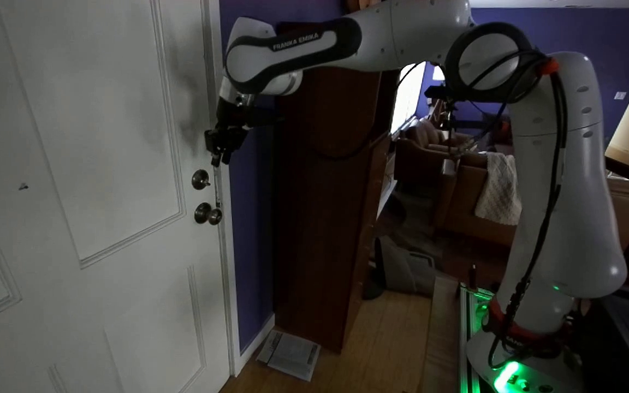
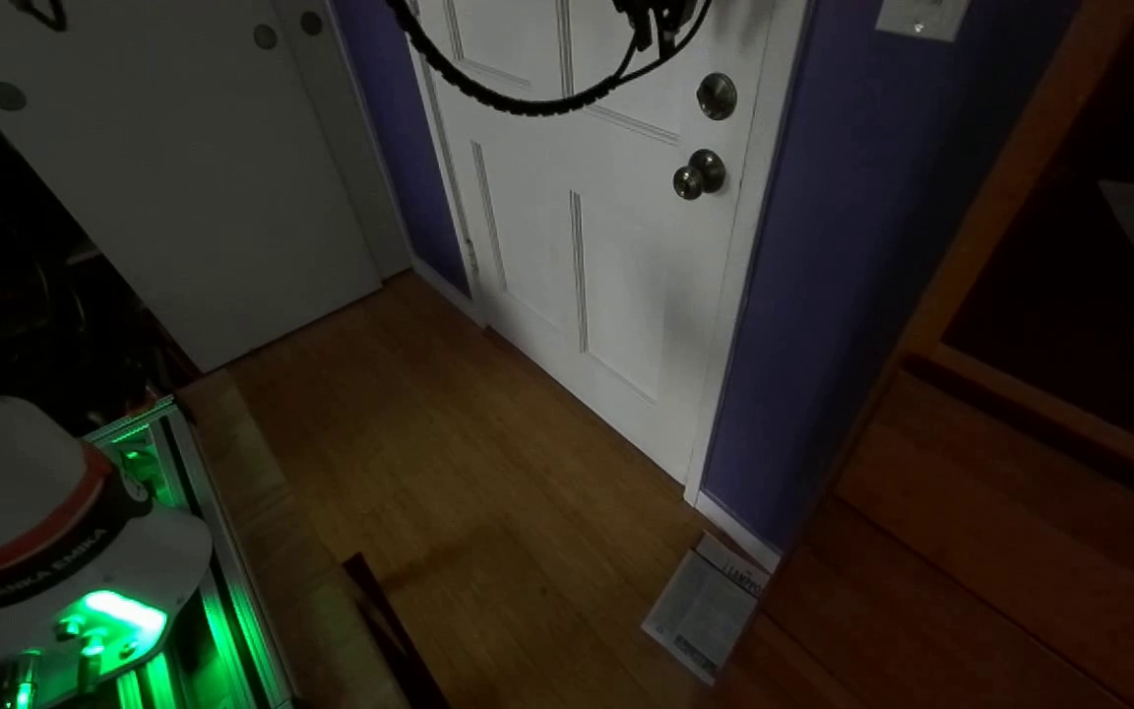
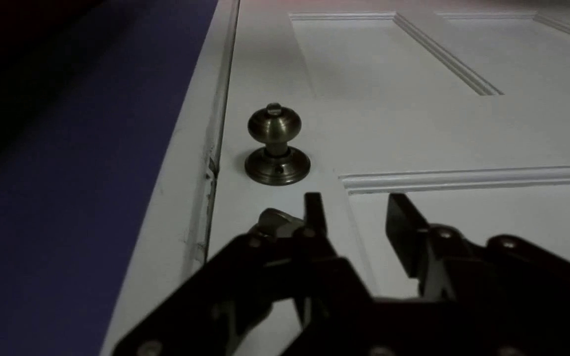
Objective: Turn the top door lock to the left
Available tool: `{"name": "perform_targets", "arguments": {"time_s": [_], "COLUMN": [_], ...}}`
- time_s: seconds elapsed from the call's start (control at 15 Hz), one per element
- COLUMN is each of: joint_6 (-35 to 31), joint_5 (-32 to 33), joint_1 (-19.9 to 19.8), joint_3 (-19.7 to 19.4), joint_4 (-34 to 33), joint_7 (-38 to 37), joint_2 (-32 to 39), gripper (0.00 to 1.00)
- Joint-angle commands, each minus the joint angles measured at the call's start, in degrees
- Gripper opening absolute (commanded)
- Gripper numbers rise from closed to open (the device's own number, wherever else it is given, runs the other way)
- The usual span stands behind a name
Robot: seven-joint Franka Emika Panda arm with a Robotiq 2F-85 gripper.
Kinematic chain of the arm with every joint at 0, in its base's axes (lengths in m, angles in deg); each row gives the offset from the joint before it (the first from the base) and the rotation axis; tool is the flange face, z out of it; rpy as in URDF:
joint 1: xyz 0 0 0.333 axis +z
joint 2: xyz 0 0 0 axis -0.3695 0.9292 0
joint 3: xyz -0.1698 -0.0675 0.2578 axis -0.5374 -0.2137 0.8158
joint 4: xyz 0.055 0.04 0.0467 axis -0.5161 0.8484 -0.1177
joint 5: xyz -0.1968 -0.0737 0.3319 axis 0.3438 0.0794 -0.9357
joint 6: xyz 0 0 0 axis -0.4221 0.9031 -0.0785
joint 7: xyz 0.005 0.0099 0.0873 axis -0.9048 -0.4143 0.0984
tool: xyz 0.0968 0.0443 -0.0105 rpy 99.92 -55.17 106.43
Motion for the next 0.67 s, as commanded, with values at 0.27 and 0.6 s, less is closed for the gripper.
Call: {"name": "perform_targets", "arguments": {"time_s": [0.27, 0.6], "joint_6": [0.37, -0.02], "joint_5": [-5.44, -2.79], "joint_1": [-2.26, -1.52], "joint_3": [-1.6, -2.5], "joint_4": [24.7, 37.49], "joint_7": [2.97, 1.33], "joint_2": [-22.86, -35.33], "gripper": [0.99, 1.0]}}
